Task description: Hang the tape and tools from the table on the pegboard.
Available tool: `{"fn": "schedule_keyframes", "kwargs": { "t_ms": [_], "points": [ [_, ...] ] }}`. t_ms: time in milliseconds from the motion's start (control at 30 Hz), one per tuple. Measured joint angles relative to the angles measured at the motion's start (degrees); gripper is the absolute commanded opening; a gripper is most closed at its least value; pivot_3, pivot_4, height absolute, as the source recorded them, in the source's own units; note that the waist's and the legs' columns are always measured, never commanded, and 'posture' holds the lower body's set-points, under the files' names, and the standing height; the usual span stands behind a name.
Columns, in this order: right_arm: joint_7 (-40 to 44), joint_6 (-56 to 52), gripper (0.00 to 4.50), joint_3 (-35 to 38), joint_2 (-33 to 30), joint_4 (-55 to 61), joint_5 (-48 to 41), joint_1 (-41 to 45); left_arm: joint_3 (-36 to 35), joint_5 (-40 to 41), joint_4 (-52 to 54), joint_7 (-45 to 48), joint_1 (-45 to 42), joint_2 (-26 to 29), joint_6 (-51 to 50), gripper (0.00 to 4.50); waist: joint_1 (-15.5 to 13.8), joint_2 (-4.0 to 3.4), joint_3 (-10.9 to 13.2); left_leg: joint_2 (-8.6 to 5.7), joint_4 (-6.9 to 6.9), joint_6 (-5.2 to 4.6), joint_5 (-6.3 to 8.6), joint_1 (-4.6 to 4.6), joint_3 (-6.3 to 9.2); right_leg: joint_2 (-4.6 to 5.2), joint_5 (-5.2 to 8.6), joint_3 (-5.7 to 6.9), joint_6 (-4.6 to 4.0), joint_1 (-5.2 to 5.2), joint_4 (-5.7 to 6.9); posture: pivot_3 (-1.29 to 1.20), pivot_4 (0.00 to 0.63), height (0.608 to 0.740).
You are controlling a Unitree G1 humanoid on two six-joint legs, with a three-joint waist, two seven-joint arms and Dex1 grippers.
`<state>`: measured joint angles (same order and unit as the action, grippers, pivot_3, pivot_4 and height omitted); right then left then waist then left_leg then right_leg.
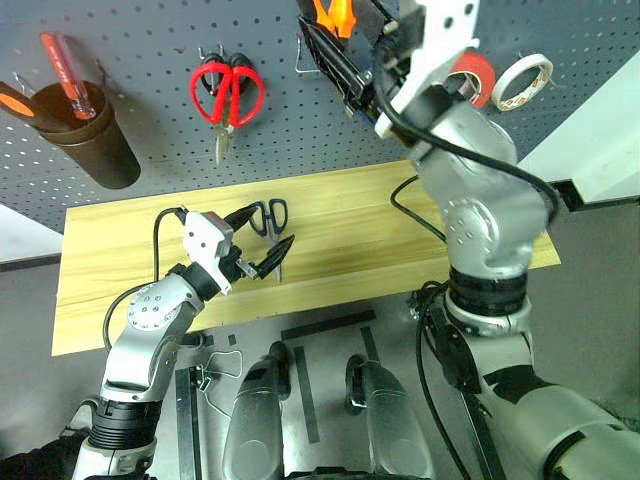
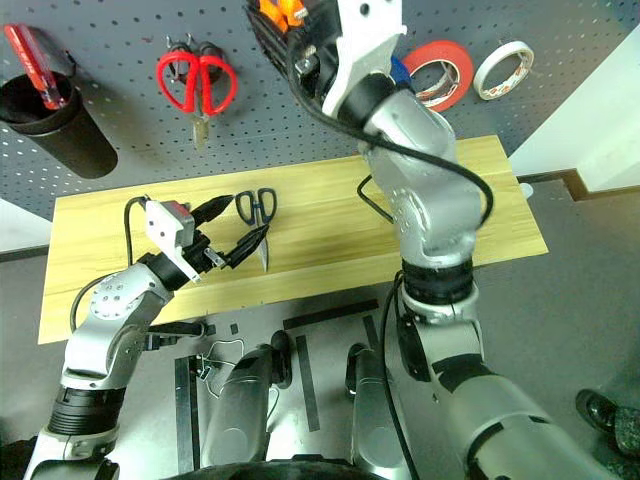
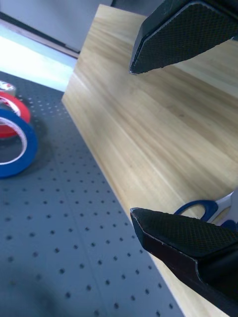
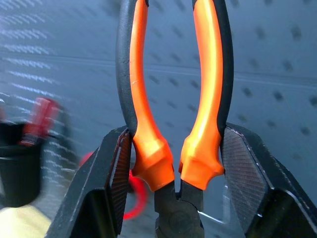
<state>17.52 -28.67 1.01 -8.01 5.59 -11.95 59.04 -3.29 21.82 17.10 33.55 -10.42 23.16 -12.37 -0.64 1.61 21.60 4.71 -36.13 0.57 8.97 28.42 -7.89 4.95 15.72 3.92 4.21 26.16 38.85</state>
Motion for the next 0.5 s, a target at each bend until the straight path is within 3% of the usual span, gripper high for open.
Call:
{"fn": "schedule_keyframes", "kwargs": {
  "t_ms": [267,500],
  "points": [
    [-3.1,14.4,2.34,3.4,-2.0,-26.8,3.6,11.9,-0.8,0.2,2.4,-3.3,-4.4,-1.0,-0.1,4.50,0.2,0.00,0.0,-0.01,-0.01,-0.07,-0.09,-0.05,-0.04,0.03,-0.04,-0.05,0.00,0.08,0.22,0.09,0.316,0.717],
    [-0.2,18.1,2.34,2.8,-3.3,-38.0,4.8,17.4,-0.7,0.2,3.1,-3.8,-3.4,-1.7,-0.3,4.50,0.4,0.00,0.0,0.02,-0.06,-0.10,-0.25,-0.04,-0.12,0.03,-0.21,-0.06,-0.05,0.16,0.31,0.08,0.305,0.717]
  ]
}}
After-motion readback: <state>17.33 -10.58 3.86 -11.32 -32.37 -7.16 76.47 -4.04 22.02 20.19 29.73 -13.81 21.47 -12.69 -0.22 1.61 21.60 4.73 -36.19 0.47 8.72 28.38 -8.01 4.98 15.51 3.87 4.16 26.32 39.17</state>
